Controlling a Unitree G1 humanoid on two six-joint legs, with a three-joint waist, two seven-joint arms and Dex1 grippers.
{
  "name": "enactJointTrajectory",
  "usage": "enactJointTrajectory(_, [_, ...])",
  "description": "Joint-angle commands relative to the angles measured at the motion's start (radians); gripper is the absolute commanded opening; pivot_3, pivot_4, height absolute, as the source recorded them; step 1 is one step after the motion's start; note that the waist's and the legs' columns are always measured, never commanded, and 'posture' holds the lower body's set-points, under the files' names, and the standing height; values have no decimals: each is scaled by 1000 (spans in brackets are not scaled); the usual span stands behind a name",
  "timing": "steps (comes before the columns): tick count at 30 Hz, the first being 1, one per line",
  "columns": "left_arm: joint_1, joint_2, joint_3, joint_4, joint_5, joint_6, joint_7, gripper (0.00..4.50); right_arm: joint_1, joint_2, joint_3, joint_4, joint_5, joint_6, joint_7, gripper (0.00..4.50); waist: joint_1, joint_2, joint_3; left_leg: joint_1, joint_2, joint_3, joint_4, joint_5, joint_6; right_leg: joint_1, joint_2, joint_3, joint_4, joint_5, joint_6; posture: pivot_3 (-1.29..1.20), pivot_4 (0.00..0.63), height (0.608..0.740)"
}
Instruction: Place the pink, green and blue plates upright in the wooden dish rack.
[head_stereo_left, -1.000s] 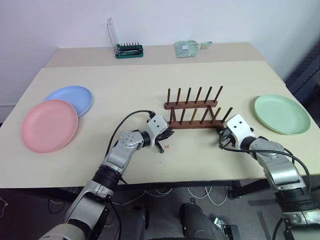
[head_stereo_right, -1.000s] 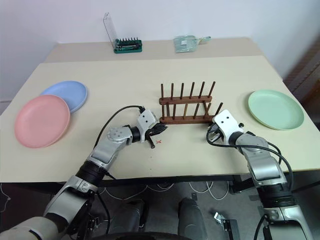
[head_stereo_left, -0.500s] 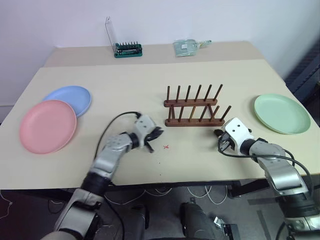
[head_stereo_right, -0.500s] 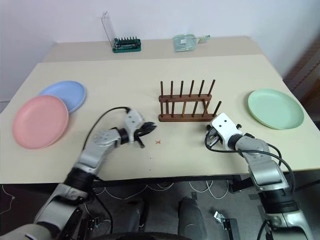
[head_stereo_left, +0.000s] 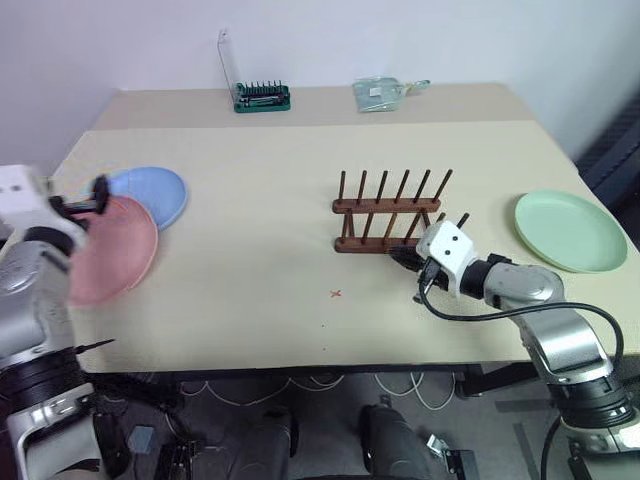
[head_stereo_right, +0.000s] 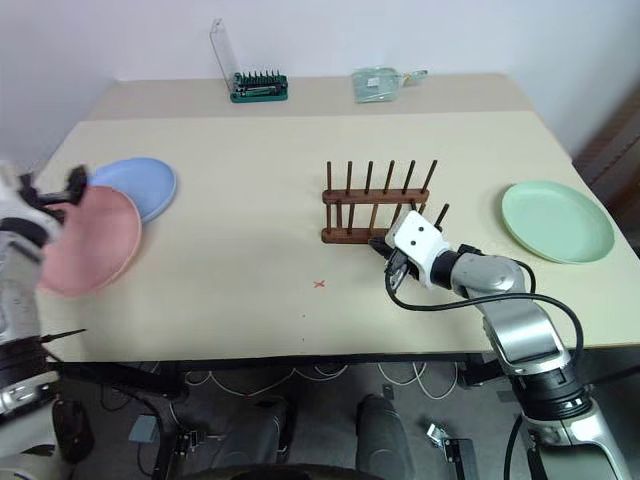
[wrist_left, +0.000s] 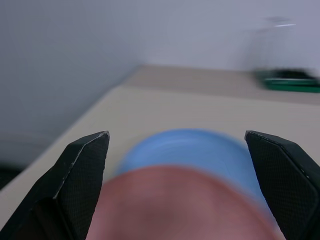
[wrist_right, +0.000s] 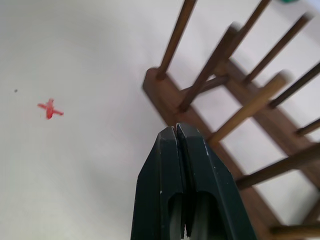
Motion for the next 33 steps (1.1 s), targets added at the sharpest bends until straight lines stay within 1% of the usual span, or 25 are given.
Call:
enactJointTrajectory(1, [41, 7, 67, -14, -49, 125, 55, 4449, -37, 19, 7, 18, -3, -42, 9, 0, -3, 0, 0, 0, 0, 0, 0, 0, 0, 0, 0, 0, 0, 0, 0, 0, 150, 740])
enactJointTrajectory(4, [68, -21, 106, 1, -80, 202, 108, 4449, -54, 31, 15, 44, -10, -58, 11, 0, -3, 0, 0, 0, 0, 0, 0, 0, 0, 0, 0, 0, 1, 0, 0, 0, 150, 740])
enactJointTrajectory(7, [58, -50, 164, 24, -119, 255, 174, 4449, -61, 37, 18, 59, -14, -68, 12, 0, -4, -2, -1, 0, 0, -1, 0, 0, 0, 0, 0, 0, 1, 0, 0, 0, 150, 740])
enactJointTrajectory(9, [55, -56, 181, 31, -133, 269, 197, 4449, -62, 39, 17, 62, -16, -71, 14, 0, -4, -2, -1, 0, 0, -1, 0, 0, 0, 0, 0, 0, 1, 0, 0, 0, 150, 740])
enactJointTrajectory(14, [67, -76, 176, 76, -147, 248, 207, 4449, -49, 35, 4, 64, -21, -81, 8, 0, -4, -2, -1, 0, 0, 0, 0, 0, -1, -1, 0, 0, 1, 0, 0, 0, 150, 740])
enactJointTrajectory(15, [66, -79, 169, 79, -148, 245, 206, 4219, -45, 34, 2, 60, -20, -81, 7, 0, -4, -2, -1, 0, 0, 0, 0, 0, -1, -1, 0, 0, 1, 0, 0, 0, 150, 740])
enactJointTrajectory(17, [64, -79, 154, 81, -144, 234, 201, 3583, -37, 36, 1, 49, -21, -79, 2, 0, -3, -3, -1, 0, 0, 0, 0, 0, -1, -1, 0, 0, 1, 0, 0, 0, 150, 740])
enactJointTrajectory(22, [44, -77, 129, 83, -153, 227, 182, 1061, -24, 38, 0, 29, -21, -73, -8, 0, -3, -3, -1, 0, 0, 0, 0, 0, -1, -1, 0, 0, 1, 0, 0, 0, 150, 740])
enactJointTrajectory(23, [36, -83, 131, 74, -168, 203, 161, 491, -21, 37, -2, 21, -17, -70, -7, 0, -3, -3, -1, 0, 0, 0, 0, 0, -1, -1, 0, 0, 1, 0, 0, 0, 150, 740])
enactJointTrajectory(24, [27, -94, 137, 55, -193, 176, 134, 26, -18, 34, -5, 14, -13, -67, -6, 0, -2, -3, -1, 0, 0, 0, 0, 0, -1, -1, 0, 0, 1, 0, 0, 0, 150, 740])
enactJointTrajectory(27, [22, -126, 156, -16, -280, 90, 35, 26, -11, 10, -17, -18, 12, -54, 26, 0, -2, -3, -1, 0, 0, 0, 0, 0, -1, 0, 0, 0, 0, 0, 0, 0, 150, 740])
enactJointTrajectory(30, [27, -143, 157, -74, -340, 53, -10, 26, -34, -12, -38, -73, 63, -31, 69, 0, -4, -3, -1, 0, 0, 0, 0, 0, -1, -1, 0, 0, 0, 0, 0, 0, 150, 740])
enactJointTrajectory(33, [26, -127, 89, -138, -335, 43, -37, 26, -104, 10, -53, -108, 131, 42, 75, 0, -10, -3, 0, 0, 1, 0, -1, 0, -1, -1, 0, 0, 0, 0, -1, 0, 150, 740])
